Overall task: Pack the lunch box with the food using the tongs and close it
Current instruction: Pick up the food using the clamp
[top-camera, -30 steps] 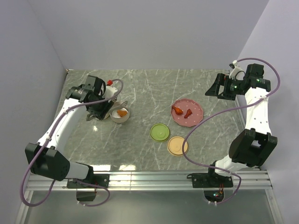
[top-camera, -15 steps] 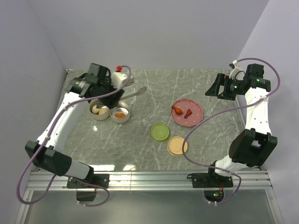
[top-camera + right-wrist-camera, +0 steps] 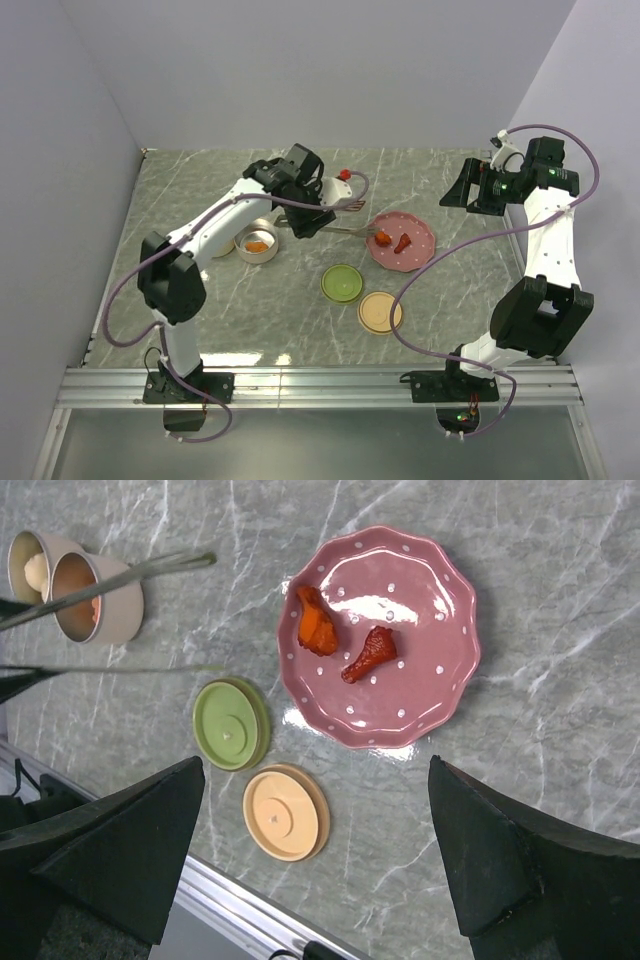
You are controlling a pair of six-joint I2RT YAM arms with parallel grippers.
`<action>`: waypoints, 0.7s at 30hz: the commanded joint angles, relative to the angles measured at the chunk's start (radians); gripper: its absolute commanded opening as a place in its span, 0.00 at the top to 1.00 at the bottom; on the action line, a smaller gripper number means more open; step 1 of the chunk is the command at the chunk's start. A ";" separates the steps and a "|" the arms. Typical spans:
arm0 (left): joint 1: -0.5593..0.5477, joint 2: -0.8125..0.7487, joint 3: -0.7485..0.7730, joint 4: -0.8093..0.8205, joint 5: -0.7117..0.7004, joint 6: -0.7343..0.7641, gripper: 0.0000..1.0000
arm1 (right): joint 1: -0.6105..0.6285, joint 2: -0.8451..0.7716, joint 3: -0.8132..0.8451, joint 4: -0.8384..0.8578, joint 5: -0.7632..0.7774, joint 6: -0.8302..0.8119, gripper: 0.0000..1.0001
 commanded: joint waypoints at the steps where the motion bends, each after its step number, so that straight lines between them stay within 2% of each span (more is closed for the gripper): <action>1: -0.010 0.036 0.103 0.048 0.025 0.140 0.40 | 0.005 -0.016 0.029 -0.008 0.004 -0.019 0.00; 9: -0.056 0.122 0.102 0.108 0.008 0.294 0.43 | 0.005 -0.010 0.020 -0.008 0.003 -0.025 0.00; 21: -0.057 0.243 0.146 0.150 -0.001 0.297 0.44 | 0.007 -0.002 0.017 -0.003 -0.002 -0.028 0.00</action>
